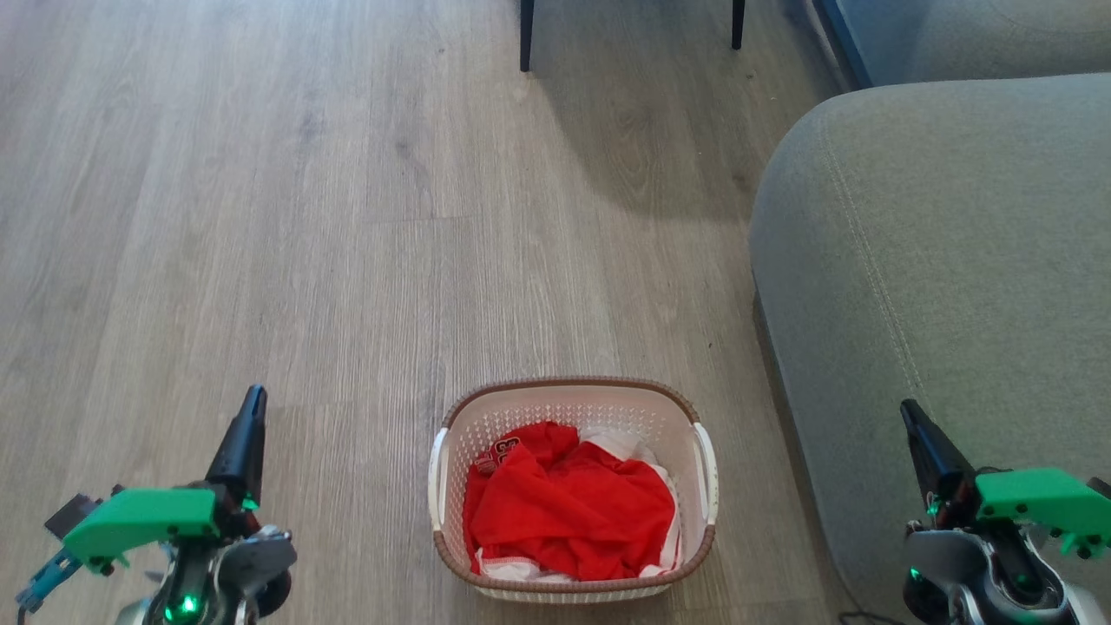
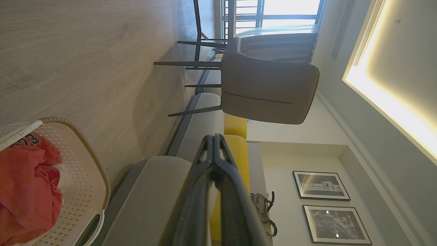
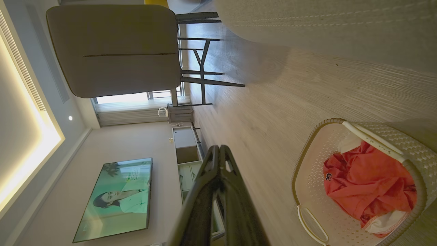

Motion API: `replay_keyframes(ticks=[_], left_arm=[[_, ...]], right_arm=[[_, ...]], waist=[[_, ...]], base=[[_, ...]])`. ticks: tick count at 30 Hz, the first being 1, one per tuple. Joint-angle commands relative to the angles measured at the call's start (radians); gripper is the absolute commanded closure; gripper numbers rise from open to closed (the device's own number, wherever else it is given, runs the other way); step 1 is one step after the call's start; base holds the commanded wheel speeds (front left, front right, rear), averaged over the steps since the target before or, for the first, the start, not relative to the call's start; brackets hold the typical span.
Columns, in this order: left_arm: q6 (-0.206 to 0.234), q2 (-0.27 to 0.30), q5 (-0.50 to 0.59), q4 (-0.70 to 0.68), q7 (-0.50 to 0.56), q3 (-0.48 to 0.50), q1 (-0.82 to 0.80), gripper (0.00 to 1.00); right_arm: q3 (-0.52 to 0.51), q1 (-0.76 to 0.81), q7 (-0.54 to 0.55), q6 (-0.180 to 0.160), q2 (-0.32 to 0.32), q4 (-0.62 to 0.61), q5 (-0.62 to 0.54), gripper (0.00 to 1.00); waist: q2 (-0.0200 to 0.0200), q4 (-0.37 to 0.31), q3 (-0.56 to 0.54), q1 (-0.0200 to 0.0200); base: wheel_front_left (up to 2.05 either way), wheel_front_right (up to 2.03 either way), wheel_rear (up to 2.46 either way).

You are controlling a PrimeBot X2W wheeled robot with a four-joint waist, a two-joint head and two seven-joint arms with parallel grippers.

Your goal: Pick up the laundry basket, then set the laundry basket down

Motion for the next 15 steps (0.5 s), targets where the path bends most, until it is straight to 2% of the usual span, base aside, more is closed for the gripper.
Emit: replay_keyframes(ticks=[1,15], left_arm=[[-0.007,0.007,-0.002,-0.031,0.003,0.04,-0.051,1.0],[-0.007,0.004,0.002,-0.03,0.007,0.044,-0.051,1.0]], right_arm=[[0.015,-0.046,0.005,0.002,-0.014,-0.032,0.003,1.0],[0.01,-0.046,0.009,0.002,-0.01,-0.032,-0.001,1.0]], waist=[[0.0,0.0,0.0,0.0],[0.0,0.0,0.0,0.0]], base=[[0.0,0.0,0.0],[0.0,0.0,0.0]])
